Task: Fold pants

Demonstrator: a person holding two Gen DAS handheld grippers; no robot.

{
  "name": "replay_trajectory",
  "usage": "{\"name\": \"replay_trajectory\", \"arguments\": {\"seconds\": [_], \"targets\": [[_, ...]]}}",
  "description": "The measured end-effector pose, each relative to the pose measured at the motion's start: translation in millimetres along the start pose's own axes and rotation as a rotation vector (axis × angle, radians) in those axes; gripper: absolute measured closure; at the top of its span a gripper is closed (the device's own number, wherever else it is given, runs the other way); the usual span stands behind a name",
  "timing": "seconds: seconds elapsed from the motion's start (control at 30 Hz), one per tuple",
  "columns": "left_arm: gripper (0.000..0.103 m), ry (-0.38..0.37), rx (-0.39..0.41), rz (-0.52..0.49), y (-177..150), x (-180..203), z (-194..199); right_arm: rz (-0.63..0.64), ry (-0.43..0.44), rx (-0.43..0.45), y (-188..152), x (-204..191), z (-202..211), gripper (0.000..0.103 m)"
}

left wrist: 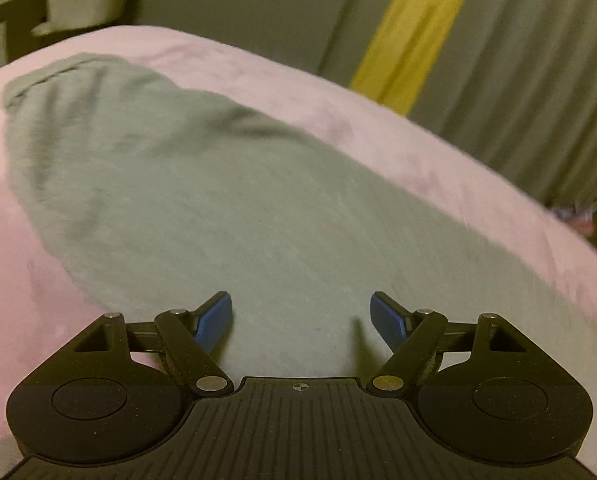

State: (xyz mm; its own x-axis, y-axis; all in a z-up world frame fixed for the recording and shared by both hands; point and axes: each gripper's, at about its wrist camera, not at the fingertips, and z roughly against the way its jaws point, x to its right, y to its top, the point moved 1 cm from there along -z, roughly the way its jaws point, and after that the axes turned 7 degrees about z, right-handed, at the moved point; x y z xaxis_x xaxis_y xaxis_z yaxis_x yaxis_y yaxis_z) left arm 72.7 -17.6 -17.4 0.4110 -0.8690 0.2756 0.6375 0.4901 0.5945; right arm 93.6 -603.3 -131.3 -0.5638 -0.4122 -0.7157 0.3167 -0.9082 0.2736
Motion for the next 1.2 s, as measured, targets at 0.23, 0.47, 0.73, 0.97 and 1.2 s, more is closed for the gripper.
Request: {"name": "replay_trajectory", "arguments": {"seconds": [0.23, 0.47, 0.73, 0.97, 1.2], "targets": [[0.020, 0.038, -0.037, -0.122, -16, 12, -24, 0.108, -0.048, 0.018, -5, -15, -6, 0.060], [0.017, 0.008, -0.035, -0.088, -15, 6, -24, 0.165, -0.006, 0.023, -7, -25, -3, 0.082], [0.016, 0.011, -0.036, -0.091, -15, 9, -23, 0.144, -0.031, -0.024, -7, -23, -20, 0.078], [0.016, -0.034, -0.044, -0.013, -11, -1, -23, 0.594, -0.049, 0.074, -30, -107, 5, 0.089], [0.016, -0.024, -0.042, -0.029, -11, 1, -23, 1.216, 0.319, 0.018, -161, -219, 34, 0.089]]}}
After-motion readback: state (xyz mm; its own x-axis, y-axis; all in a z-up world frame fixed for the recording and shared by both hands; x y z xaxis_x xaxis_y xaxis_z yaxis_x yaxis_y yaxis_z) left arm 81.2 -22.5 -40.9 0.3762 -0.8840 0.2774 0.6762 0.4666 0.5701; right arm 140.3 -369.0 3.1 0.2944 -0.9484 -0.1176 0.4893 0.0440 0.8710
